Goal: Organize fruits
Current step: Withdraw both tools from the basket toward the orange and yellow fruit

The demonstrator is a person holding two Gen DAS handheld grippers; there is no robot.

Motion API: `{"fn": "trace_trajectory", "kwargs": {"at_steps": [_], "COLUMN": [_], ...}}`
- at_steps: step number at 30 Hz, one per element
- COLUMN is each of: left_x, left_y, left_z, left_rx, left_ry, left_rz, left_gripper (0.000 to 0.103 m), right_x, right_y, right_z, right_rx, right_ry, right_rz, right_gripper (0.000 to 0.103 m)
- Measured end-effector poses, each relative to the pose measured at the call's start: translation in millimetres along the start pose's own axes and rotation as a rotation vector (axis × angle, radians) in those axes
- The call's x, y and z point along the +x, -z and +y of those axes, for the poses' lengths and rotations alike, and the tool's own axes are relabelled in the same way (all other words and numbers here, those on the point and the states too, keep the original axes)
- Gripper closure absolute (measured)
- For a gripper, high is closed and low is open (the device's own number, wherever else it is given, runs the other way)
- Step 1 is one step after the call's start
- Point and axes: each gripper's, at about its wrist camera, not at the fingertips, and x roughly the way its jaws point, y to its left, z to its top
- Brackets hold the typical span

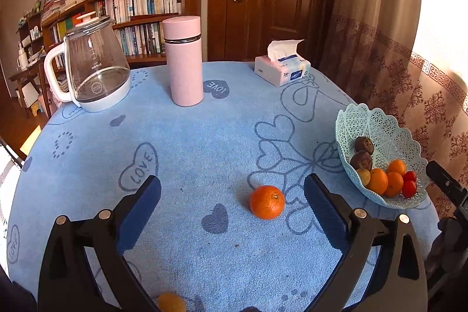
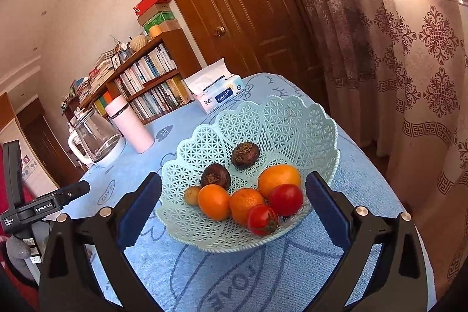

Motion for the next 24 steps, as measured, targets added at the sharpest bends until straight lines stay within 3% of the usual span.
{"fn": "trace_trajectory", "kwargs": {"at_steps": [12,17,24], "left_x": [-24,-30,-37], "left_y": [18,33,56], "left_z": [49,68,83], "left_rx": [-0.071,-0.079,-0.098], "left_ry": [-0.076,-0.132,-0.147], "left_rz": [-0.009,-0.001,0.029], "left_gripper": [0.006,0.006,0.006], "right_x": [3,4,11], "right_y": [6,15,33], "right_z": [28,52,87], "right_rx": [-0.070,-0.153,-0.272], "right_ry": [-0.047,-0.056,-0.075], "right_rz": [0.056,0.074,0.132], "right_gripper": [0.003,0.003,0.003]}}
